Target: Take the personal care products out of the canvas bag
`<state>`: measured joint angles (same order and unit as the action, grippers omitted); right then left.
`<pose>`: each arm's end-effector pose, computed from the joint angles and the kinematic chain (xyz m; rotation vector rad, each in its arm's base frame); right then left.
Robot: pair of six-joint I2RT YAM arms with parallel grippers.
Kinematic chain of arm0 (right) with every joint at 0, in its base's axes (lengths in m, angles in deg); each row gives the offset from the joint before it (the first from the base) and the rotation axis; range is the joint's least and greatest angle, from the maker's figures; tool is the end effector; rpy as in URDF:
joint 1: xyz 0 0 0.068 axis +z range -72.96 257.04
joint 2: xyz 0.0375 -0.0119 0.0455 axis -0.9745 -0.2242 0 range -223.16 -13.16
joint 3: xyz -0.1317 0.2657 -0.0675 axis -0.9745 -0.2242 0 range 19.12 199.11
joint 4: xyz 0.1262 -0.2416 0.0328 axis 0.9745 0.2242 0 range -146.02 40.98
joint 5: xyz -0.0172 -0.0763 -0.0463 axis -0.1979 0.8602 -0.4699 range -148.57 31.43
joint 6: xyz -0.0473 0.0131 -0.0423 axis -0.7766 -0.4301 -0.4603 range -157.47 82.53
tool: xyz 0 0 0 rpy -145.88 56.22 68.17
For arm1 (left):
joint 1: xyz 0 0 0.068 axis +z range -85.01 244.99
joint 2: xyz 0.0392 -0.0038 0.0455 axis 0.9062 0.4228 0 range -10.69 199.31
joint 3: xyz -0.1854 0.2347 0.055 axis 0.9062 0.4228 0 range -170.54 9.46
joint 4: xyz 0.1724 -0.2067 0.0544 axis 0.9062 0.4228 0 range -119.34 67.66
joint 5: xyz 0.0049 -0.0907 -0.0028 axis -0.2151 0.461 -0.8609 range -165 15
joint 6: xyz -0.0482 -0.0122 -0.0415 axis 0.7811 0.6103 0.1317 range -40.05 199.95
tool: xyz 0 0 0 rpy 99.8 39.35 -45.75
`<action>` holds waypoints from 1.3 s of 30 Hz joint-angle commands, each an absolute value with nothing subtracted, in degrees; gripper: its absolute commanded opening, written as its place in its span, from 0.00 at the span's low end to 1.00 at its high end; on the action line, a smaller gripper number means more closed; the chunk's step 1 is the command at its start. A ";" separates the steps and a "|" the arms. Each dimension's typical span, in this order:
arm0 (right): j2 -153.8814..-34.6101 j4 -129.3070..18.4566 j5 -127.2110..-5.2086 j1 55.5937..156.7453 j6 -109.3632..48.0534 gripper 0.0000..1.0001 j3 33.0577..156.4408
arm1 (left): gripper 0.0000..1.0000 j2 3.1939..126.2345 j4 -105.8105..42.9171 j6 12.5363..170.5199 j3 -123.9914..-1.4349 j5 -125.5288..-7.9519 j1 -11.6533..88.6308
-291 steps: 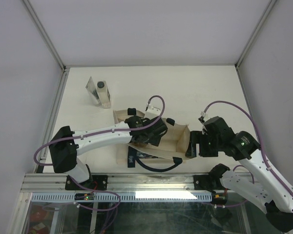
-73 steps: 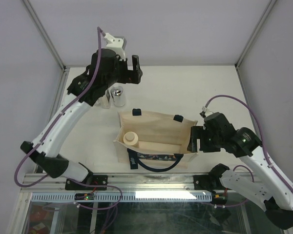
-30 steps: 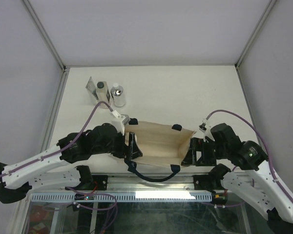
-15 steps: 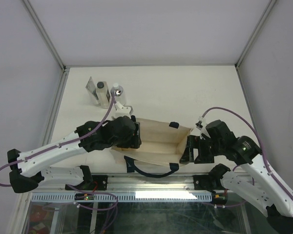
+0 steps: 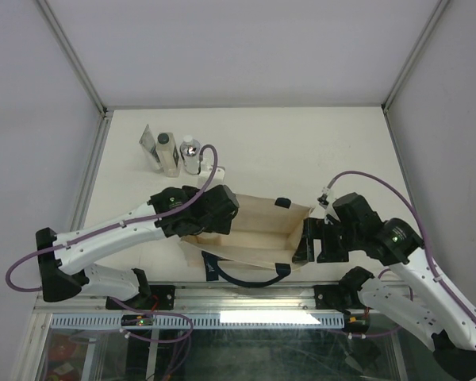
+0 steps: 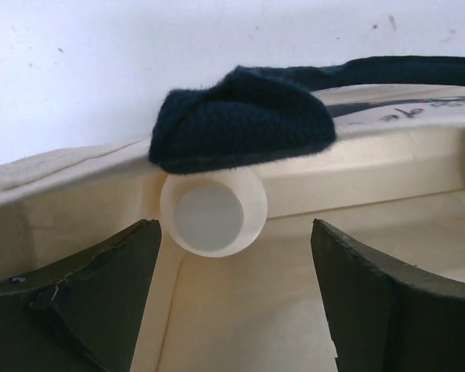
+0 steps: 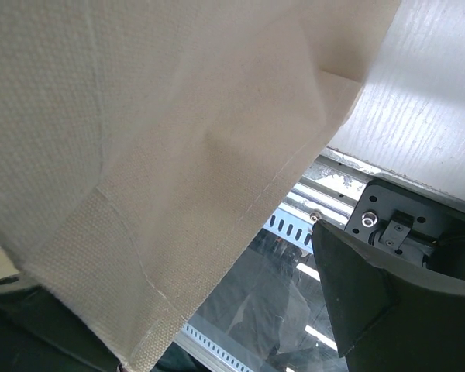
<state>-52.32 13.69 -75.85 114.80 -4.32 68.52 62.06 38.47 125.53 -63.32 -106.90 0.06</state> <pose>0.0671 0.0710 0.3003 -0.2265 2.7673 0.7828 0.1240 -0.2018 0.3483 0.2786 2.4593 0.0041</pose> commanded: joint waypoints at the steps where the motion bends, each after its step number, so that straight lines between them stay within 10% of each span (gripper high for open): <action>1: -53.21 14.04 -73.15 114.98 -6.30 0.88 70.31 | 0.82 63.23 39.38 126.05 -61.74 -110.76 -0.19; 21: -55.58 13.92 -71.88 114.93 -9.08 0.88 71.21 | 0.95 70.50 26.32 127.74 -47.89 -103.50 4.50; 39: -55.87 12.10 -69.98 114.99 -9.61 0.88 71.62 | 0.16 69.81 28.21 123.81 -56.81 -100.12 4.52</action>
